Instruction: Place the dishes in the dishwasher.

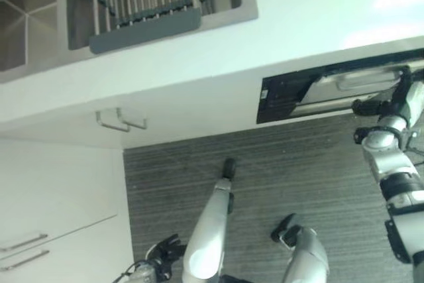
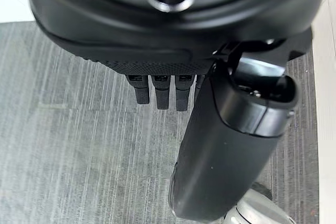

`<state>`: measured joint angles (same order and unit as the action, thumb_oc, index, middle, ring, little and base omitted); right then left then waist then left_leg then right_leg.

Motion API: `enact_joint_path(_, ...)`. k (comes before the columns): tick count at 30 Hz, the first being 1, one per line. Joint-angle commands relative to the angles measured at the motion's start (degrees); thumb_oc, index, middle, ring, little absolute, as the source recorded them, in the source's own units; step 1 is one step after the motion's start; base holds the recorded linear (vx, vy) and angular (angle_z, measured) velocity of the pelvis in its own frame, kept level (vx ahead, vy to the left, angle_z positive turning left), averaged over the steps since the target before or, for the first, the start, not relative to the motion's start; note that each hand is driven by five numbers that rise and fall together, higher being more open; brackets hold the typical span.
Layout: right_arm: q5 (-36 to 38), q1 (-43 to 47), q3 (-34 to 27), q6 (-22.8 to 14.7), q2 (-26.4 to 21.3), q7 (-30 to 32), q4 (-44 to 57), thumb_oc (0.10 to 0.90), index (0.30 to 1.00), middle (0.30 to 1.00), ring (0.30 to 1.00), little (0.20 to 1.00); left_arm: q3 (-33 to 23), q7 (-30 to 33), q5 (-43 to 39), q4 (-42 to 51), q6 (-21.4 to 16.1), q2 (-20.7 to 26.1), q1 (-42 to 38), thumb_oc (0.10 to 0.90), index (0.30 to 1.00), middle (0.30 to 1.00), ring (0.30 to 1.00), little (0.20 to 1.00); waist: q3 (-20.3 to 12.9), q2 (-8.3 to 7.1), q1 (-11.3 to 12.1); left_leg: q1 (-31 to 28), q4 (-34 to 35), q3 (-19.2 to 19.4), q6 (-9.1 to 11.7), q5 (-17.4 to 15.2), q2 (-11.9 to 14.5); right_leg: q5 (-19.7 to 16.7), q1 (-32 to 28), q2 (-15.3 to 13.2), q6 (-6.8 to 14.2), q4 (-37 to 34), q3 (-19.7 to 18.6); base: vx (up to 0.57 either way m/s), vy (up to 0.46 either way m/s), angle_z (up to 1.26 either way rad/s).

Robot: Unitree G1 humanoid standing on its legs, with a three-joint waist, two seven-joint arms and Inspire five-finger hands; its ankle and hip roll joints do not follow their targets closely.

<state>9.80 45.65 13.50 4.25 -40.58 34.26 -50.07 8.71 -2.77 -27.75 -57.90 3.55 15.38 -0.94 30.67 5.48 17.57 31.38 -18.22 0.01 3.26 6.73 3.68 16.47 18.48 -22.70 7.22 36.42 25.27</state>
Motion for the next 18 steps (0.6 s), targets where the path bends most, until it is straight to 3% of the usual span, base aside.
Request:
enact_joint_path(1, -8.05, 22.49, 9.81, -14.29, -3.91, -2.71, 12.63, 0.8, 0.9, 0.9, 0.9, 0.9, 2.13, -0.13, 2.42, 1.03, 0.75, 5.59, 3.14, 0.8, 0.9, 0.9, 0.9, 0.9, -0.88, 0.67, 5.79, -2.43, 0.21, 1.69, -3.92, -5.63, -1.48, -3.16, -1.93, 1.27, -3.42, 2.56, 3.47, 0.04, -0.017, 0.25)
enact_joint_path(6, -4.2, 23.8, 9.84, -12.44, -1.89, -4.65, 11.22, 0.8, 0.9, 0.9, 0.9, 0.9, 1.13, -0.74, 2.5, 1.01, 0.95, 6.2, 3.31, 0.8, 0.9, 0.9, 0.9, 0.9, -0.88, 0.24, 7.13, -3.04, 0.78, 1.36, -4.14, -5.47, -1.66, -3.95, -4.7, 0.86, -3.11, 0.86, 4.92, 0.01, -0.014, 0.06)
enact_joint_path(9, -1.61, 20.12, 8.49, -12.3, -0.01, -5.67, 10.62, 0.8, 0.9, 0.9, 0.9, 0.9, 0.1, -1.54, -4.13, 1.24, -0.57, 5.02, 3.99, 0.8, 0.9, 0.9, 0.9, 0.9, -0.88, -0.01, 7.27, -4.33, 1.04, 1.3, -4.15, -5.67, -1.54, -4.08, -6.76, 1.01, -2.8, -0.35, 5.27, -0.01, -0.027, 0.06)
enact_joint_path(12, 1.26, 10.23, 4.92, -12.32, 3.72, -6.3, 12.57, 0.8, 0.9, 0.9, 0.9, 0.9, -3.47, -3.02, -11.82, 1.99, -0.62, 2.8, 4.07, 0.8, 0.9, 0.9, 0.9, 0.9, -0.88, -0.24, 6.13, -7.09, 1.04, 1.5, -3.71, -6.39, -1.19, -3.81, -9.97, 1.74, -2.2, -2.9, 5.39, 0.01, -0.02, 0.09)
enact_joint_path(14, 2.3, -2.02, 1.87, -12.98, 7.79, -5.89, 14.96, 0.8, 0.9, 0.9, 0.9, 0.9, -6.73, -4.38, -15.38, 3.21, -1.8, 0.73, 3.47, 0.8, 0.9, 0.9, 0.9, 0.9, -0.88, -0.19, 4.12, -10.27, 1.04, 1.51, -2.82, -6.98, -0.66, -4.27, -13.82, 2.97, -1.43, -7.62, 5.56, 0.03, -0.039, 0.08)
enact_joint_path(15, 2.86, -14.39, 1.48, -13.38, 11.52, -4.9, 16.94, 0.8, 0.9, 0.9, 0.9, 0.9, -9.04, -5.12, -18.5, 5.34, -3.76, -0.42, 3.58, 0.8, 0.9, 0.9, 0.9, 0.9, -2.33, -0.06, 1.7, -12.2, 1.04, 1.52, -1.95, -7.71, 0.25, -5.59, -16.66, 4.79, -0.79, -12.91, 5.39, 0.02, -0.051, 0.11)
enact_joint_path(18, 2.08, -26.34, 0.84, -16.08, 14.5, -4.97, 16.32, 0.8, 0.9, 0.9, 0.9, 0.9, -10.49, -5.4, -18.77, 8.25, -6.45, -1.17, 4.76, 0.8, 0.9, 0.9, 0.9, 0.9, -4.95, 0.09, -0.66, -13.62, 1.04, 1.93, -1.33, -8.61, 1.34, -7.11, -19.01, 6.88, -0.2, -17.85, 5.0, 0.01, -0.043, 0.34)
